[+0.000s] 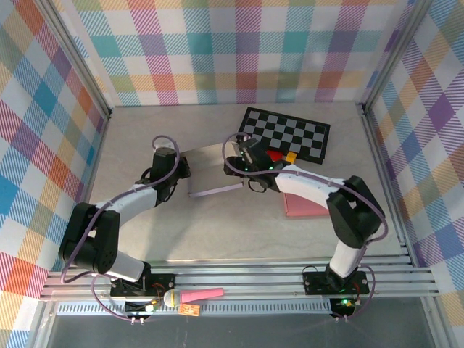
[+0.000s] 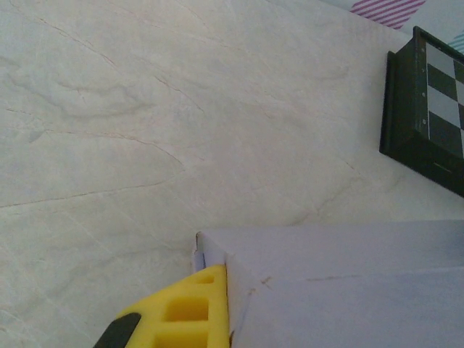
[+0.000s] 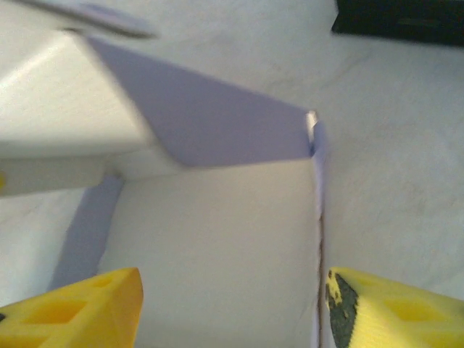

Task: Fold the paper box

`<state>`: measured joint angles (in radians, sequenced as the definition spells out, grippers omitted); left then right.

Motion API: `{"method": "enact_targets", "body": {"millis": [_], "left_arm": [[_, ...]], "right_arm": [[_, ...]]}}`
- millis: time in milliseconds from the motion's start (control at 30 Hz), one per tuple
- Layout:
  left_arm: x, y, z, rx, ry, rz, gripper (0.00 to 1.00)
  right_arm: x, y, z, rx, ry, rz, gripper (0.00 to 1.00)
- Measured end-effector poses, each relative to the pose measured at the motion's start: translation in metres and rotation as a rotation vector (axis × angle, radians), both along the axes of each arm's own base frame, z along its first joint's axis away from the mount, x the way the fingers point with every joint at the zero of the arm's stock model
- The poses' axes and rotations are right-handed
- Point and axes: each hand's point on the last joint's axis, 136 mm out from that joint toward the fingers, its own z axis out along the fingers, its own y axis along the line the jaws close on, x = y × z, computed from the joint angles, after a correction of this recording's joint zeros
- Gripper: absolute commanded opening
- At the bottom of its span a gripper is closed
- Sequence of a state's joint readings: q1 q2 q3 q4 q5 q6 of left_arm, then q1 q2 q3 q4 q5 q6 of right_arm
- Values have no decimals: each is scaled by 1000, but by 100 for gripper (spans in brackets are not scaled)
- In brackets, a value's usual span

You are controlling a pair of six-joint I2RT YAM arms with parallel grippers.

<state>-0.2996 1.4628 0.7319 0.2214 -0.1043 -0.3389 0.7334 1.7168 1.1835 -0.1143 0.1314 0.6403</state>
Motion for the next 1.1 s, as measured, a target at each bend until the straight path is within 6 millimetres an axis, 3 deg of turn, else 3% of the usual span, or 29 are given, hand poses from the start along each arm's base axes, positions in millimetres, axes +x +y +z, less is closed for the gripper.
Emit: {"method": "enact_targets", "body": {"millis": [233, 367, 467, 600, 700, 800, 900, 1000, 1100], "left_arm": [[-2, -5, 1, 39, -5, -7, 0], [-3, -8, 0, 50, -7, -10, 0], [-3, -8, 0, 57, -9, -10, 0], [-3, -9, -1, 75, -9, -15, 0], [-2, -11, -1, 82, -10, -17, 0], [-2, -12, -2, 87, -10, -22, 0], [-3, -13, -2, 92, -11, -25, 0], [-2, -13, -2, 98, -11, -26, 0], [-3, -15, -3, 108, -10, -34, 0]], "right_arm": [[-52, -7, 28, 124, 215, 11, 75], [-64, -14, 51, 159, 283, 11, 75], [-50, -19, 87, 217, 270, -7, 74], [-6, -44, 145, 320, 219, -75, 72], [30, -61, 157, 361, 245, -132, 69], [65, -67, 136, 370, 341, -173, 63], [88, -55, 94, 364, 481, -171, 60], [96, -38, 47, 337, 622, -158, 59], [88, -27, 8, 302, 743, -151, 59]]}}
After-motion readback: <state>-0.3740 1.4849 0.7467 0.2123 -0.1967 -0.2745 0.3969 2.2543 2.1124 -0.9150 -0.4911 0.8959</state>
